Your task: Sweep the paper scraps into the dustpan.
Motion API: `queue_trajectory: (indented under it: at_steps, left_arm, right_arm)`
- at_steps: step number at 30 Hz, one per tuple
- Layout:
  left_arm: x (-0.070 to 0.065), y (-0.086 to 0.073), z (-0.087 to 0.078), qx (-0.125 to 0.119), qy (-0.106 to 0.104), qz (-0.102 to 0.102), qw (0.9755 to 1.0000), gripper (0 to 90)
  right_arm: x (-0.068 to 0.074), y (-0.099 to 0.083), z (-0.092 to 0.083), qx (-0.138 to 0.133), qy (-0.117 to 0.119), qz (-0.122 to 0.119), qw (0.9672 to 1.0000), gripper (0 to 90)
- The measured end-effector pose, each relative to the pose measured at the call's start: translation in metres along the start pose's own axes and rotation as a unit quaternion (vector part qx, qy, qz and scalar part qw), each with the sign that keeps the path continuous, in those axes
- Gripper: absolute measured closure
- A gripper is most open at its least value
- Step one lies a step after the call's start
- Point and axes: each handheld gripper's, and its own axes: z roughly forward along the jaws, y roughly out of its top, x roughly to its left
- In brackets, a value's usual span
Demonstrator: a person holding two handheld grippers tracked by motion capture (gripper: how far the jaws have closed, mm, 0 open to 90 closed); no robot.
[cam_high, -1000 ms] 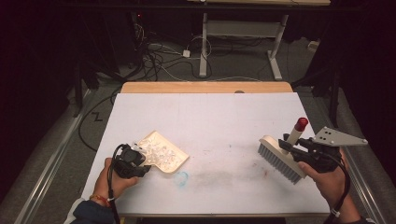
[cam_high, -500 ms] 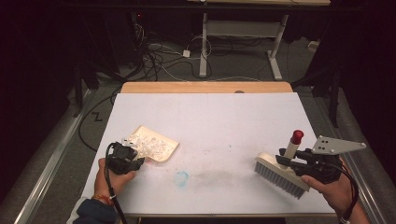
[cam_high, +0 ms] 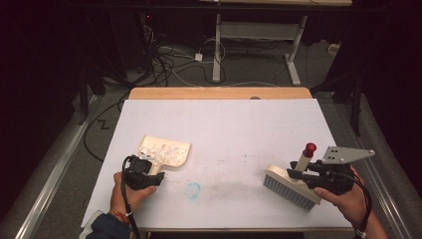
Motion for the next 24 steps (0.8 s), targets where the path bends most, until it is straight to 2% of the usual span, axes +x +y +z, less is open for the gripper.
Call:
queue_trajectory:
  at_steps: [3,7,11,13,15,16,17,19,20,21,22,24]
  left_arm:
    - [-0.003,-0.005,-0.006,-0.023,-0.014,0.000,0.9996,43.6]
    - [-0.008,-0.010,-0.008,-0.024,-0.009,0.018,0.9995,42.5]
    - [-0.011,-0.016,-0.008,-0.022,-0.031,0.042,0.9984,40.6]
    - [-0.013,-0.017,-0.007,-0.019,-0.030,0.053,0.9979,40.6]
    - [-0.015,-0.018,-0.010,-0.029,-0.027,0.063,0.9973,39.7]
    - [-0.016,-0.018,-0.014,-0.046,-0.026,0.076,0.9957,36.9]
    - [-0.016,-0.018,-0.014,-0.046,-0.026,0.076,0.9957,35.4]
    - [-0.017,-0.020,-0.021,-0.081,-0.040,0.093,0.9916,29.7]
    - [-0.019,-0.021,-0.023,-0.098,-0.043,0.102,0.9890,29.7]
    - [-0.020,-0.022,-0.025,-0.113,-0.041,0.111,0.9866,25.8]
    - [-0.022,-0.023,-0.027,-0.123,-0.037,0.118,0.9847,25.8]
    - [-0.025,-0.025,-0.029,-0.136,-0.032,0.130,0.9816,23.5]
  right_arm:
    - [-0.001,0.000,0.000,-0.003,-0.009,0.006,0.9999,69.9]
    - [-0.006,0.001,0.003,-0.004,-0.014,0.008,0.9999,69.4]
    - [-0.011,0.002,0.006,-0.008,-0.004,0.017,0.9998,69.8]
    - [-0.012,0.003,0.008,-0.008,-0.005,0.015,0.9998,69.8]
    - [-0.013,0.004,0.010,-0.007,-0.010,0.014,0.9998,69.7]
    - [-0.015,0.005,0.011,-0.009,-0.016,0.013,0.9997,69.3]
    - [-0.016,0.005,0.012,-0.011,-0.019,0.014,0.9997,69.1]
    - [-0.019,0.005,0.013,-0.021,-0.030,0.019,0.9991,68.5]
    - [-0.019,0.005,0.013,-0.021,-0.030,0.019,0.9991,68.5]
    - [-0.023,0.004,0.014,-0.026,-0.033,0.030,0.9987,67.7]
    - [-0.023,0.004,0.014,-0.026,-0.033,0.030,0.9987,67.7]
    - [-0.027,0.004,0.016,-0.029,-0.048,0.037,0.9977,67.4]
